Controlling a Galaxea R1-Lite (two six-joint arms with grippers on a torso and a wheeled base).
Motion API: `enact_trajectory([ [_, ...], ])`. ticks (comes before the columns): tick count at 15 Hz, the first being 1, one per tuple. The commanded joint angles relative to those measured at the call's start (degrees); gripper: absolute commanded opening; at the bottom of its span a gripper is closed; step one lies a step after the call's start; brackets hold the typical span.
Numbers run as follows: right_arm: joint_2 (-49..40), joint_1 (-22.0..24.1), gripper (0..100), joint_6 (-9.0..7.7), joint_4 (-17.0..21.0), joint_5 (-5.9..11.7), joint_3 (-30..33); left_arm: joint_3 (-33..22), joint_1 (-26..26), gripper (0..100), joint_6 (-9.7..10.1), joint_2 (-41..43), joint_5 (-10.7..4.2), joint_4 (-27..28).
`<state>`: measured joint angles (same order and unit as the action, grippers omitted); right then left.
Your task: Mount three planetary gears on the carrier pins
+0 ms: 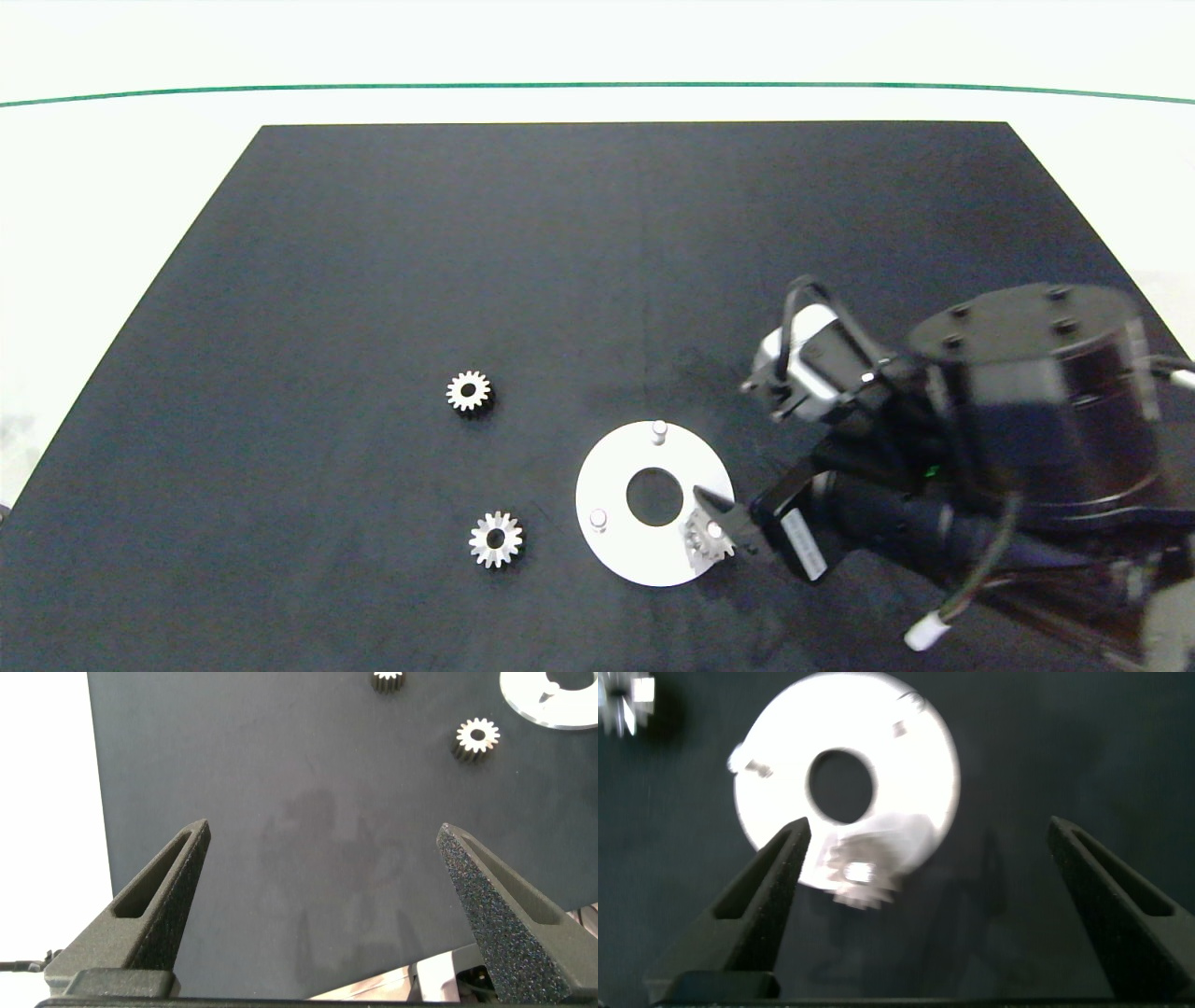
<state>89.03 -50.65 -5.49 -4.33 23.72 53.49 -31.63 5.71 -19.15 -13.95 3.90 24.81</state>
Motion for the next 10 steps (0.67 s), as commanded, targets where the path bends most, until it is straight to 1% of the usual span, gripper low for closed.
enact_trajectory([
  [1,-29.17,8.99,100,-1.11,5.38,2.56,-6.21,1.22,-0.17,100,-0.10,-0.20,0.14,0.15],
  [2,-36.21,10.75,100,-1.63,7.14,3.96,-8.84,2.63,-0.26,100,-0.10,-0.20,0.23,0.07],
  [3,-42.45,12.07,100,-1.72,8.99,4.67,-10.95,4.65,0.01,100,-0.36,-0.29,0.32,-0.37],
  [4,-46.58,12.86,100,-1.72,10.74,4.67,-12.01,6.94,0.18,100,-1.50,-1.35,0.41,-1.25],
  [5,-51.15,14.62,100,-1.72,13.91,4.67,-12.27,10.89,1.77,100,-3.44,-4.95,0.49,-5.38],
  [6,-53.52,15.41,100,-1.72,15.84,4.67,-12.27,12.74,4.75,100,-3.61,-7.50,0.49,-9.69],
  [8,-56.07,15.67,100,-1.72,17.51,4.67,-12.54,13.35,10.38,100,-3.52,-13.83,0.32,-15.23],
  [10,-57.04,16.37,100,-1.72,17.60,4.67,-12.71,13.35,12.40,100,-3.79,-18.57,0.41,-18.39],
])
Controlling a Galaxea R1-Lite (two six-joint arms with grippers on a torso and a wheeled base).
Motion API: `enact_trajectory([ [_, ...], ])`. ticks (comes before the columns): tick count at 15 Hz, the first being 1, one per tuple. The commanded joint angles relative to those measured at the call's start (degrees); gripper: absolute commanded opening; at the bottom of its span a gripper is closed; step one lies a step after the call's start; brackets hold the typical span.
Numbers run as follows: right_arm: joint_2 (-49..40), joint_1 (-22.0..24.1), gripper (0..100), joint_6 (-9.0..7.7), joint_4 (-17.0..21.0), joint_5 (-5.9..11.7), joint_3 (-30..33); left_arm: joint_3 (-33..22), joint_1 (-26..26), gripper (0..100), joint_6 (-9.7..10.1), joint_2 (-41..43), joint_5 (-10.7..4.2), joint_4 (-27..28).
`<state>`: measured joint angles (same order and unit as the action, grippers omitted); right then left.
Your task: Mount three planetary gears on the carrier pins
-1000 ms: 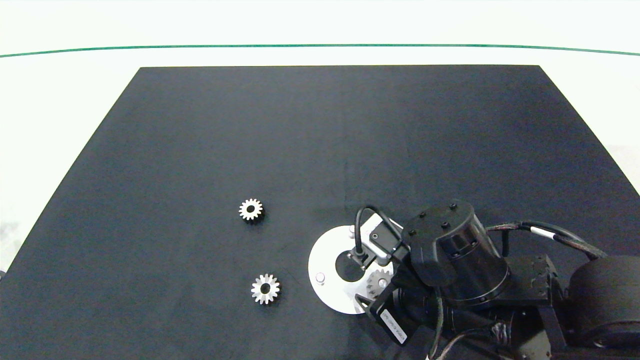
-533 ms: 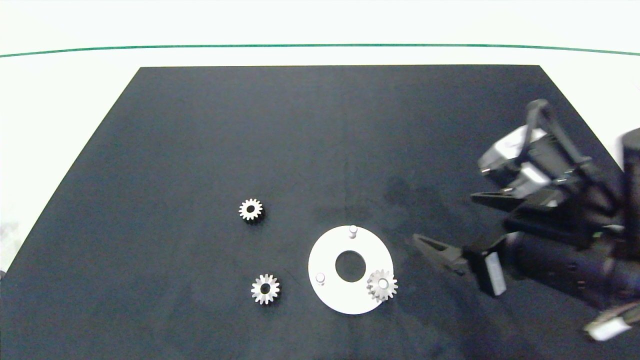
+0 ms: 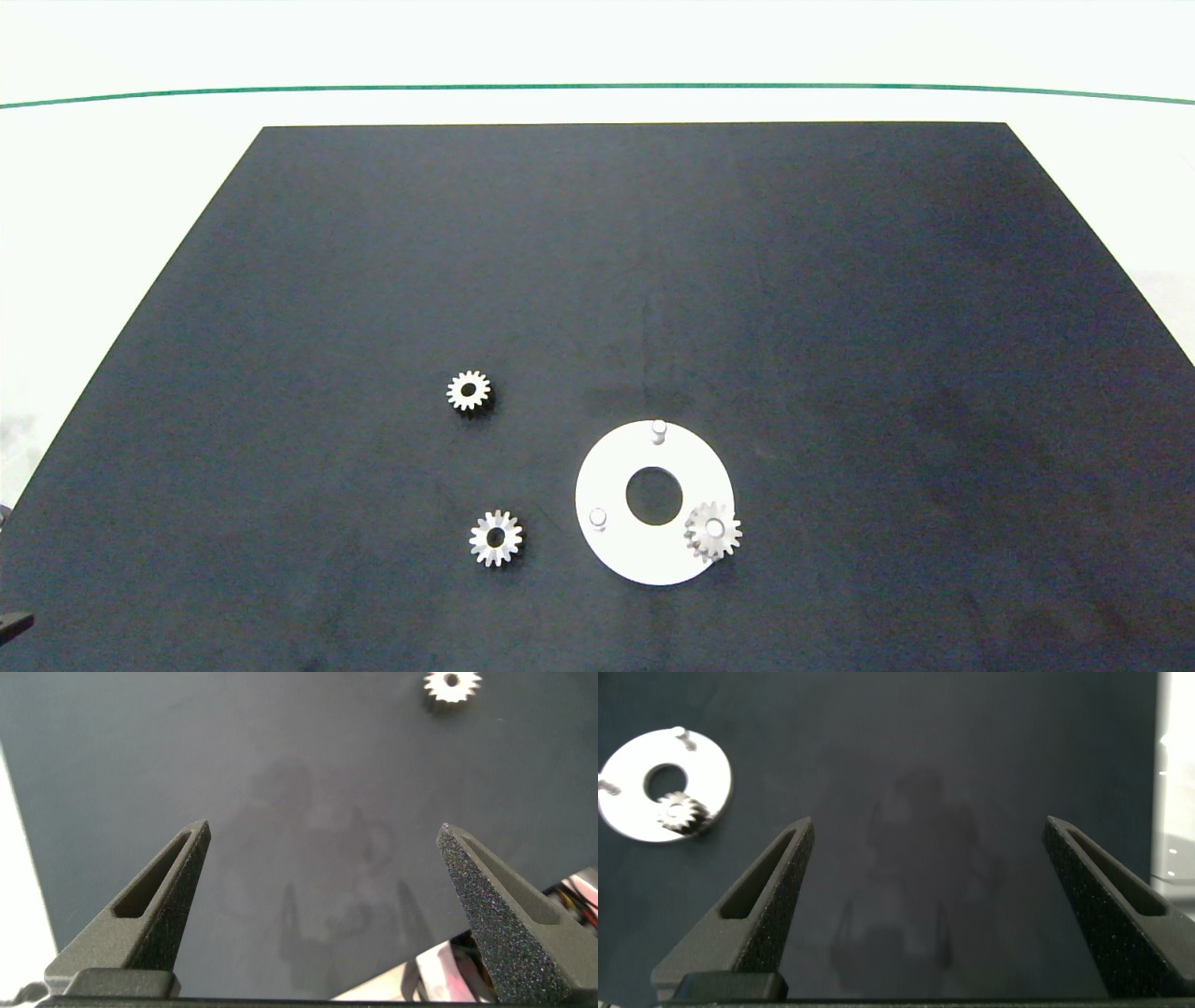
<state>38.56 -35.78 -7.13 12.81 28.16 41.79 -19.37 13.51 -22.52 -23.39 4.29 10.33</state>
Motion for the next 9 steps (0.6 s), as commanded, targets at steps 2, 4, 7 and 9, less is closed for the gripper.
enact_trajectory([
  [2,-7.01,1.59,100,0.10,0.46,0.23,-1.62,1.18,7.76,100,-0.34,-11.41,-0.07,-4.09],
  [4,-7.18,1.68,100,0.10,0.37,0.23,-2.33,1.35,10.22,100,-0.25,-14.40,-0.16,-4.96],
  [7,-7.27,2.64,100,0.10,0.37,0.23,-2.24,1.35,14.27,100,-0.51,-20.82,-0.25,-10.68],
  [9,-7.71,3.00,100,0.10,0.37,0.23,-2.24,1.35,18.49,100,-0.51,-24.95,-0.34,-14.46],
])
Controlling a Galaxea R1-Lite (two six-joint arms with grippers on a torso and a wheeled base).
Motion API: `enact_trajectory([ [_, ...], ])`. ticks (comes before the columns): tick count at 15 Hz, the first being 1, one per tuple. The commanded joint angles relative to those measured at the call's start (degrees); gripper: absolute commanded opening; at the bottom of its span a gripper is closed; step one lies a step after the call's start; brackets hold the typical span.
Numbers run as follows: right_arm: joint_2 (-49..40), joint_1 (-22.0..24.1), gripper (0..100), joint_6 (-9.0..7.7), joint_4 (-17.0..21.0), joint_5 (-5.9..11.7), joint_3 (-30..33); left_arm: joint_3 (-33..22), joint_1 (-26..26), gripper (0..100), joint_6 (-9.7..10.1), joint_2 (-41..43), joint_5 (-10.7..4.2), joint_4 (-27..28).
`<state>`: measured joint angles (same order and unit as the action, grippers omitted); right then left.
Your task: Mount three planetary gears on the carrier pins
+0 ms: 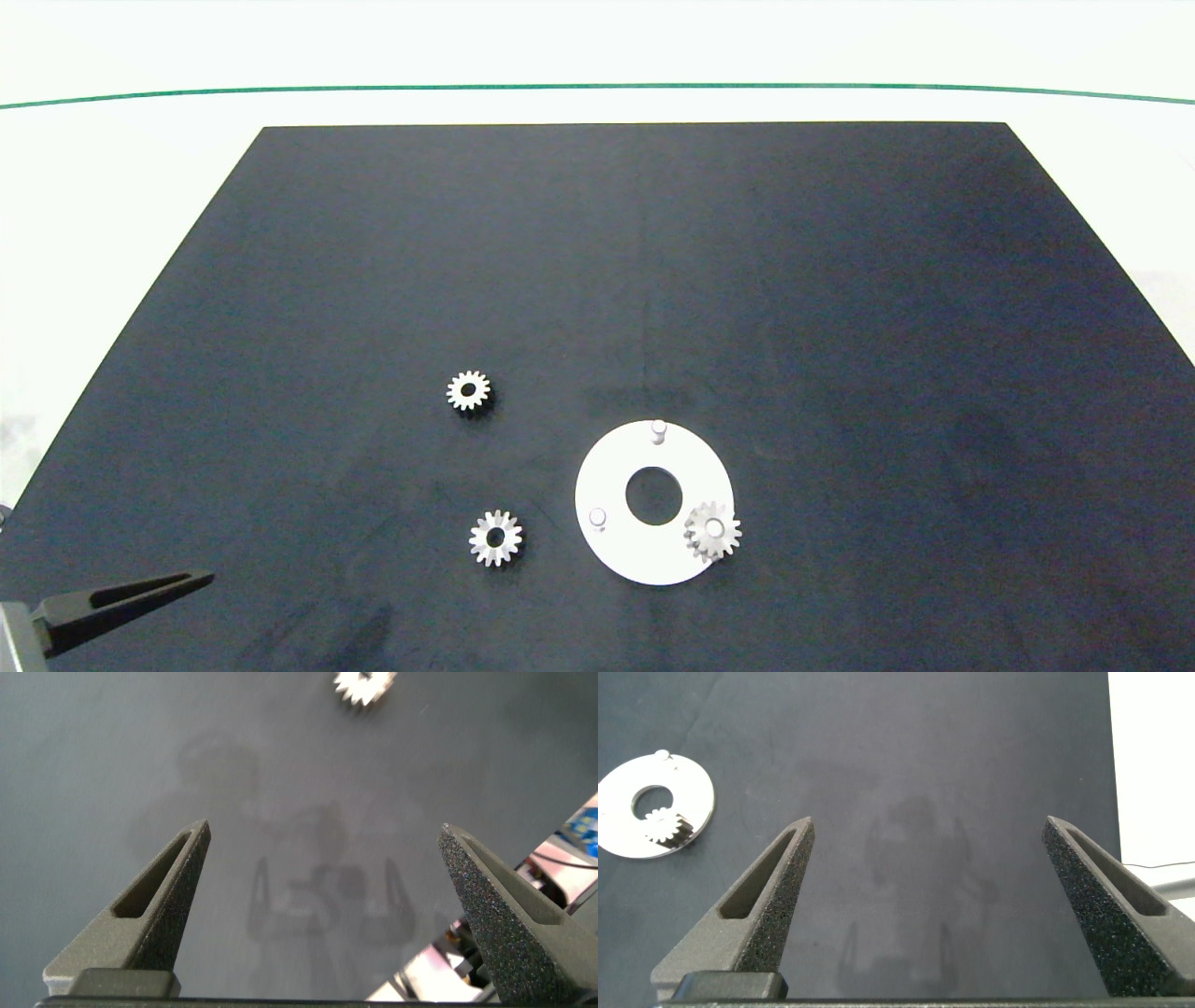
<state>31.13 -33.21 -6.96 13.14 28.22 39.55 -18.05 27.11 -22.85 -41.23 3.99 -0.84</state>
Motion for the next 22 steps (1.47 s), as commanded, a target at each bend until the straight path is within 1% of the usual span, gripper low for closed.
enact_trajectory([
  [1,-0.55,0.51,100,-0.07,0.13,0.17,0.00,0.04,5.85,100,-0.09,-9.04,-0.12,-4.78],
  [3,-0.72,0.51,100,-0.07,0.13,0.17,0.00,0.04,6.73,100,0.08,-11.42,-0.12,-6.89],
  [4,-0.64,0.51,100,-0.07,0.13,0.17,0.00,0.04,7.78,100,0.08,-13.53,-0.12,-9.44],
  [7,-0.46,0.95,100,-0.07,0.04,0.17,0.18,0.04,11.03,100,0.26,-19.59,-0.12,-13.49],
  [8,-0.55,1.21,100,-0.16,0.04,0.17,0.18,0.04,11.38,100,0.26,-22.14,-0.12,-15.95],
  [11,-0.72,1.30,100,-0.16,0.04,0.17,0.18,0.65,11.38,100,0.17,-30.05,-0.38,-26.58],
  [12,-0.64,1.30,100,-0.16,0.13,0.17,0.18,0.56,11.65,100,0.08,-32.69,-1.88,-29.57],
  [14,-0.55,1.21,100,-0.16,0.13,0.17,0.18,0.65,14.81,100,0.26,-36.55,-5.04,-33.44],
  [15,-0.64,1.21,100,-0.07,0.04,0.17,0.18,0.56,15.16,100,0.26,-37.52,-5.66,-34.32],
  [22,-0.72,1.21,100,-0.07,0.13,0.17,0.00,-2.16,15.43,100,0.43,-39.89,-5.92,-34.58],
])
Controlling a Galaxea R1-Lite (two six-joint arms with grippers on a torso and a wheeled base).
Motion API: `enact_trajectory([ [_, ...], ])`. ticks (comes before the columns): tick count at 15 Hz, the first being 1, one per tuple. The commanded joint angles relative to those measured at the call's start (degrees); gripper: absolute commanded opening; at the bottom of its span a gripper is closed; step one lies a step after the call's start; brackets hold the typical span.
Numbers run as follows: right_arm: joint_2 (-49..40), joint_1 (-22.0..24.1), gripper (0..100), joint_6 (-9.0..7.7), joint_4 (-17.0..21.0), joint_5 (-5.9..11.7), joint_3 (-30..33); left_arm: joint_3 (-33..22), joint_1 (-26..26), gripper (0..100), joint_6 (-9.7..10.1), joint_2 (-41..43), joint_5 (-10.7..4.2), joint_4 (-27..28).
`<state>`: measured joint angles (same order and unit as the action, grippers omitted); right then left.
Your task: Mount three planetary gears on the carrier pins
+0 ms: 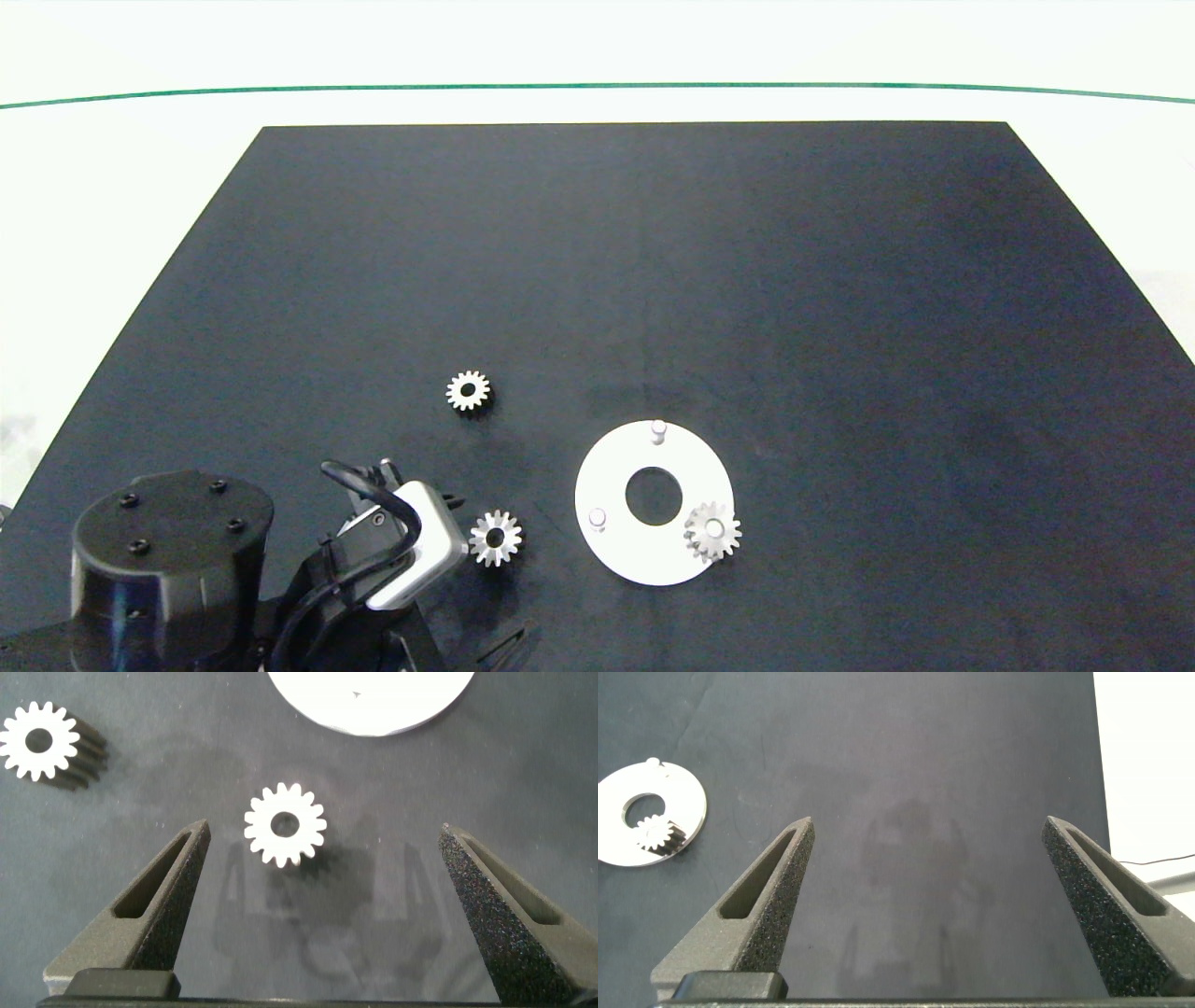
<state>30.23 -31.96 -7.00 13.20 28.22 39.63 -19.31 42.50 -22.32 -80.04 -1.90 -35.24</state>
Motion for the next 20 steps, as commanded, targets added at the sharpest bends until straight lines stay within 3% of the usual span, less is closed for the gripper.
enact_trajectory([
  [1,0.18,-0.03,100,-0.03,0.07,0.17,-0.08,-1.26,0.04,100,-0.09,-1.61,-0.03,-0.26],
  [20,-0.88,-0.03,100,-0.03,0.07,0.17,0.18,-1.78,-0.48,100,0.08,-9.96,-0.03,-6.94],
])
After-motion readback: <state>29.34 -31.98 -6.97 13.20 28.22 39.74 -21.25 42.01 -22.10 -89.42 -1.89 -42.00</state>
